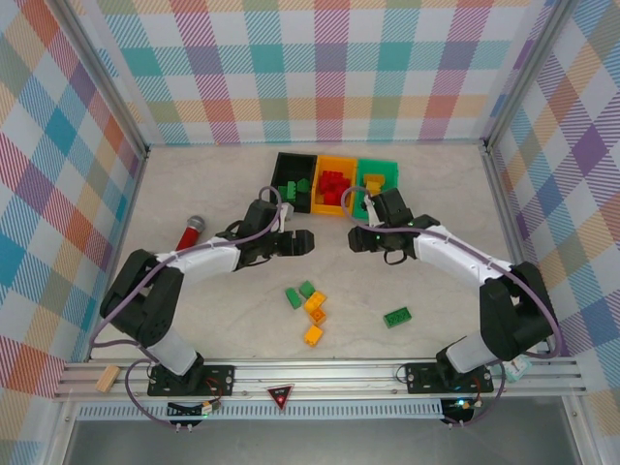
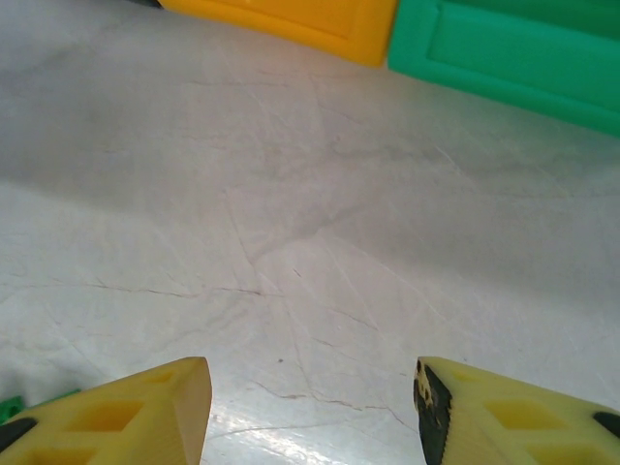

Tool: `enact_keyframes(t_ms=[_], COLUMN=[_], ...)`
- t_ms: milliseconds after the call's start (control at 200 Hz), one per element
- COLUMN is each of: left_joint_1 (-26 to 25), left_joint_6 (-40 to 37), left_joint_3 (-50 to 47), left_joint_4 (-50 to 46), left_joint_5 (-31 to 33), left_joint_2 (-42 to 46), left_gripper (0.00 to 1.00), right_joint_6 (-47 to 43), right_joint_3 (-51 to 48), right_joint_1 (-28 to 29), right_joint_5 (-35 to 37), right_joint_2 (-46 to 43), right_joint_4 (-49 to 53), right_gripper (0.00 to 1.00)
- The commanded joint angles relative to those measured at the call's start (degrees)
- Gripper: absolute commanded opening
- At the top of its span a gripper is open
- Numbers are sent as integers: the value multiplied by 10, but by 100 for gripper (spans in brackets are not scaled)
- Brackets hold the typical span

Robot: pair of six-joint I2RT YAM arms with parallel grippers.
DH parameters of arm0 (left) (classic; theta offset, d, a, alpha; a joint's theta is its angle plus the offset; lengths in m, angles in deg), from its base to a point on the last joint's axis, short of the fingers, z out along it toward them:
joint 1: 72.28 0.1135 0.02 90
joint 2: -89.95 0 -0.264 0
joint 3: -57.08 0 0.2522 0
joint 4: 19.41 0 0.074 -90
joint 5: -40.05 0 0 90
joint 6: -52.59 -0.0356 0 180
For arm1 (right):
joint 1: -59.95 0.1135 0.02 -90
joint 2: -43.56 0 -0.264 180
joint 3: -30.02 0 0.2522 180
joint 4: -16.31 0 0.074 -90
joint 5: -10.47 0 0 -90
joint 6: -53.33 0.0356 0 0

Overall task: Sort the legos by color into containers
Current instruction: Pick up the lego from the middle-left of the table.

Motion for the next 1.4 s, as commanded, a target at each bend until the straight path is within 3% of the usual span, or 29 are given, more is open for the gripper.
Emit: enact_keyframes(t_ms=[0, 295, 660, 865, 1055, 1340, 1395], left_joint_1=[-26, -90, -263, -334, -369, -370, -370], left_joint_6=[-12, -10, 70, 86, 71, 56, 56], left_joint_3=[4, 2, 2, 43, 101, 125, 127], left_joint_4=[-92, -248, -351, -376, -402, -403, -396], left_joint_5=[27, 70, 131, 165, 201, 217, 214], left_joint_2=[54, 110, 129, 68, -8, -59, -67], left_gripper=[83, 83, 82, 80, 77, 74, 65], right_joint_6=[-6, 0, 18, 21, 23, 31, 31], right_joint_3=[-25, -77, -117, -115, -117, -123, -123], right_joint_1=[-1, -1, -1, -1, -1, -1, -1], right_joint_5=[16, 34, 50, 47, 48, 35, 37], right_joint_2=[-9, -20, -22, -17, -19, -31, -31], right_joint_4=[-45, -106, -157, -158, -158, -156, -156], right_gripper=[58, 59, 59, 59, 59, 59, 59])
